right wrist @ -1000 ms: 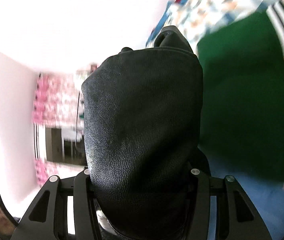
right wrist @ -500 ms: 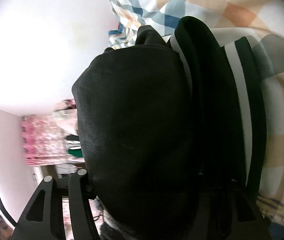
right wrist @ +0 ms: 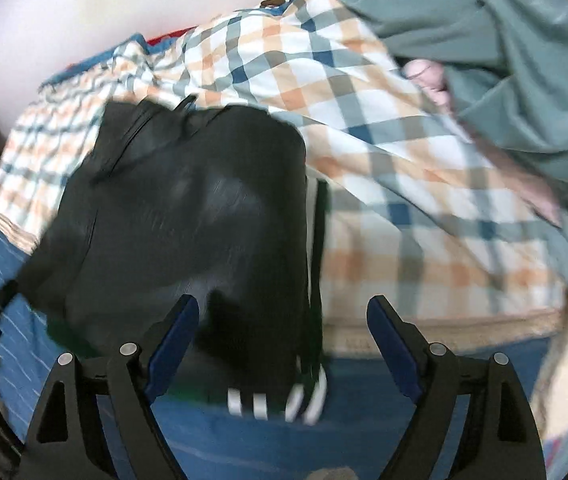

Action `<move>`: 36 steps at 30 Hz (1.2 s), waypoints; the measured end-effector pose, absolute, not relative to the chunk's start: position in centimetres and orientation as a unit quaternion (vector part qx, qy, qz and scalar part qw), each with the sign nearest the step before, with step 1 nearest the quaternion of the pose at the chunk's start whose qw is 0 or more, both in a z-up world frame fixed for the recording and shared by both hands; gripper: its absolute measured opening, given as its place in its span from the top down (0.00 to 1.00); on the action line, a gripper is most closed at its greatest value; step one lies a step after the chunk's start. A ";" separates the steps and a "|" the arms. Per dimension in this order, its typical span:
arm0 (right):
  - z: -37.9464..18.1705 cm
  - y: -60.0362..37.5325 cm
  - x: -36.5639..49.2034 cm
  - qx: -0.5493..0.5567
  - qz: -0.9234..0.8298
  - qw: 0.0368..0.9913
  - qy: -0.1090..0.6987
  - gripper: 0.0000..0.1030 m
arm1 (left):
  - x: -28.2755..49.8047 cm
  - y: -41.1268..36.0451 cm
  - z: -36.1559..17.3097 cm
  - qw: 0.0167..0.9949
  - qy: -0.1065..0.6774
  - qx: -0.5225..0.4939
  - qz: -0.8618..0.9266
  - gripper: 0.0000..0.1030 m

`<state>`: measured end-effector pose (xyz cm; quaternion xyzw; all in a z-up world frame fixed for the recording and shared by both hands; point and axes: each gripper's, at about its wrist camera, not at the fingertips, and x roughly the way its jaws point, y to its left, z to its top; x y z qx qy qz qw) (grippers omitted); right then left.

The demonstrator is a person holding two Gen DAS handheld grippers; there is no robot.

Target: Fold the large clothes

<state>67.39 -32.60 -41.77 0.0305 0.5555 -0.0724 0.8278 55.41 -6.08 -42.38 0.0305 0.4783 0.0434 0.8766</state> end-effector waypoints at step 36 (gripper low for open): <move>5.9 -28.4 15.7 0.021 -0.128 0.912 0.390 0.14 | 21.1 -6.2 -5.8 0.919 0.392 0.047 -0.019 0.03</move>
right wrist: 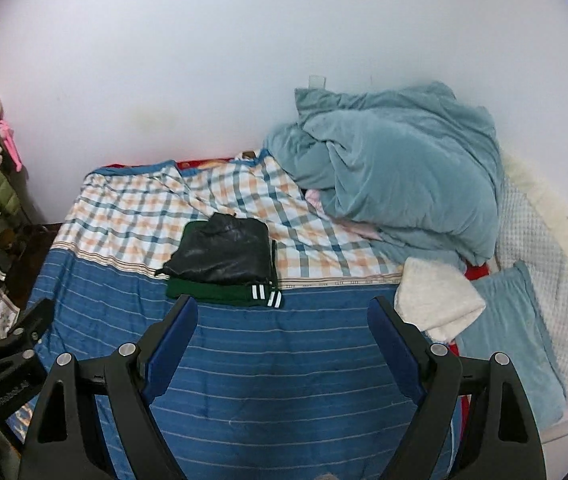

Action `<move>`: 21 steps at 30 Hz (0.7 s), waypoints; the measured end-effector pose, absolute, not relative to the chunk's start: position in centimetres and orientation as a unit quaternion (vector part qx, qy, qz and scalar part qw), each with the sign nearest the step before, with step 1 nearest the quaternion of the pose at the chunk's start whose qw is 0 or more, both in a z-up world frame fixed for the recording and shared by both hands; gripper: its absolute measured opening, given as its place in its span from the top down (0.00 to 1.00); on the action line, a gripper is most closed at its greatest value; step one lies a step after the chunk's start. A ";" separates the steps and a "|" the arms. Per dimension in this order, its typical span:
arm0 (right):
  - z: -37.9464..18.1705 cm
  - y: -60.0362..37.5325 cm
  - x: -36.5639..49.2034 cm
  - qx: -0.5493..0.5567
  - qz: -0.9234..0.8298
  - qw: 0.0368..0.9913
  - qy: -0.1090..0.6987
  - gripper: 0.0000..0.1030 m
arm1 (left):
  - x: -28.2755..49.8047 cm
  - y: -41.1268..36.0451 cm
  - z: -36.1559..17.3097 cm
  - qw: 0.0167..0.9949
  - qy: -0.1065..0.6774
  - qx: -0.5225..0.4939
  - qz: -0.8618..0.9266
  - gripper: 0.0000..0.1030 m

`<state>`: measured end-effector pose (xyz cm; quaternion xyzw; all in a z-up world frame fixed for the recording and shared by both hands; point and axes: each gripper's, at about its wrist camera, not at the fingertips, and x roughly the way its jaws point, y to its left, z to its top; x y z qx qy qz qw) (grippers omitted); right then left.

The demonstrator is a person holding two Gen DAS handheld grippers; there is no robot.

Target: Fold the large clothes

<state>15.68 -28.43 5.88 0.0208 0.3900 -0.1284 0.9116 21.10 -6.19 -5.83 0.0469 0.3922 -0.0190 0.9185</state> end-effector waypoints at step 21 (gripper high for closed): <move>12.7 -27.6 8.5 0.012 -0.130 0.931 0.341 0.14 | 15.5 -5.3 -1.1 0.933 0.358 0.040 -0.027 0.03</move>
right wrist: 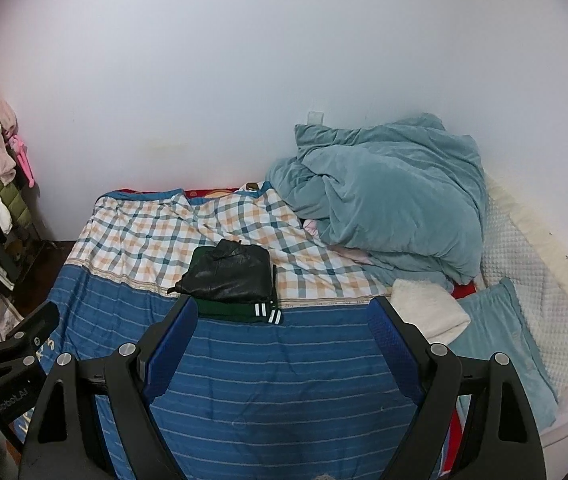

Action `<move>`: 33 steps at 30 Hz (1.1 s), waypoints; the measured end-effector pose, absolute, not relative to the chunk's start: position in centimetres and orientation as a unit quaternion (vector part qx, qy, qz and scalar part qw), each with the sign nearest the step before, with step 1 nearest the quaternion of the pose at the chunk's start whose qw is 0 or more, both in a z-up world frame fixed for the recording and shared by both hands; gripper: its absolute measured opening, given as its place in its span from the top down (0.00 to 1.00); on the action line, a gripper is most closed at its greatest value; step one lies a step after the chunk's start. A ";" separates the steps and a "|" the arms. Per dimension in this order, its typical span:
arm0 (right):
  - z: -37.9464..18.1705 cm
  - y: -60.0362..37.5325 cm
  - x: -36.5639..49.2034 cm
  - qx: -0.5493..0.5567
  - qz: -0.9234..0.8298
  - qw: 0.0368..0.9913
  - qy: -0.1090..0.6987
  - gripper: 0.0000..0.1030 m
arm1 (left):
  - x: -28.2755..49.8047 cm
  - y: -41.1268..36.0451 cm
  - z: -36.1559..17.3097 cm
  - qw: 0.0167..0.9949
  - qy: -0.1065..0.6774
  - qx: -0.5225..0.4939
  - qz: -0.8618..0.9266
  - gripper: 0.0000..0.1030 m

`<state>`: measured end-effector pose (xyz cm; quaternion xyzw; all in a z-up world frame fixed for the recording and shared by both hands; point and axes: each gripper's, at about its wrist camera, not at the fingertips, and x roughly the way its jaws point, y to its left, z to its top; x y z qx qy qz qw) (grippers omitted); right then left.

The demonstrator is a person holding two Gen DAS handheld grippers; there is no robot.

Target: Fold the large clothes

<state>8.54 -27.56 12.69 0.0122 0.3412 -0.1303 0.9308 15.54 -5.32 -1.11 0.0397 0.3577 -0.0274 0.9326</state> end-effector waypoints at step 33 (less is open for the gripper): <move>13.2 -26.7 8.1 0.013 -0.115 0.936 0.332 0.11 | 14.6 -4.8 0.1 0.940 0.338 0.037 -0.018 0.02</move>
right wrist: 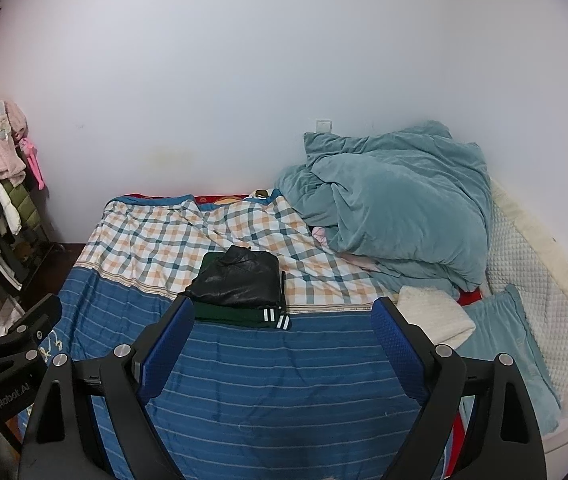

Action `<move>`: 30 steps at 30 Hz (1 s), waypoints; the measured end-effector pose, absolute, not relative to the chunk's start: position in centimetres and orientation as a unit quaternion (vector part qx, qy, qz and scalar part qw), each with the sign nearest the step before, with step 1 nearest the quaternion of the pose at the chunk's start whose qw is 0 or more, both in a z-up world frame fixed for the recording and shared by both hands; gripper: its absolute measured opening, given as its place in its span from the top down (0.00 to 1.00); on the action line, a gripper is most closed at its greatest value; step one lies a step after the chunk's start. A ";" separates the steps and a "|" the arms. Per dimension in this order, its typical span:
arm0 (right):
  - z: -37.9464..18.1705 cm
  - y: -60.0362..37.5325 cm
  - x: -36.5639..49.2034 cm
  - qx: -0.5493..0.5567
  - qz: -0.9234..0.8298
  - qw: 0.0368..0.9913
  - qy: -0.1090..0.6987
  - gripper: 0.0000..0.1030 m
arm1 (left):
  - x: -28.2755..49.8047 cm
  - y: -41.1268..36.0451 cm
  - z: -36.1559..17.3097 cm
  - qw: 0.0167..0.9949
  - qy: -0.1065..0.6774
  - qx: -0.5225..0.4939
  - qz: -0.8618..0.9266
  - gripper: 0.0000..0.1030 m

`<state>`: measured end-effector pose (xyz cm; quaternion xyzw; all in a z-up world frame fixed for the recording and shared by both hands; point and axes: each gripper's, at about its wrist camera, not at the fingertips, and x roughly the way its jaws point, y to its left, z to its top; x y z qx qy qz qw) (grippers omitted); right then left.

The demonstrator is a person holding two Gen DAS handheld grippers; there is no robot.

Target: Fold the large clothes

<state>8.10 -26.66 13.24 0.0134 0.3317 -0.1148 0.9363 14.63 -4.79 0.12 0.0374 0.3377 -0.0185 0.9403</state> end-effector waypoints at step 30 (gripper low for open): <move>12.6 -26.3 7.4 0.019 -0.114 0.936 0.332 0.11 | 14.6 -4.6 1.0 0.942 0.333 0.035 -0.016 0.02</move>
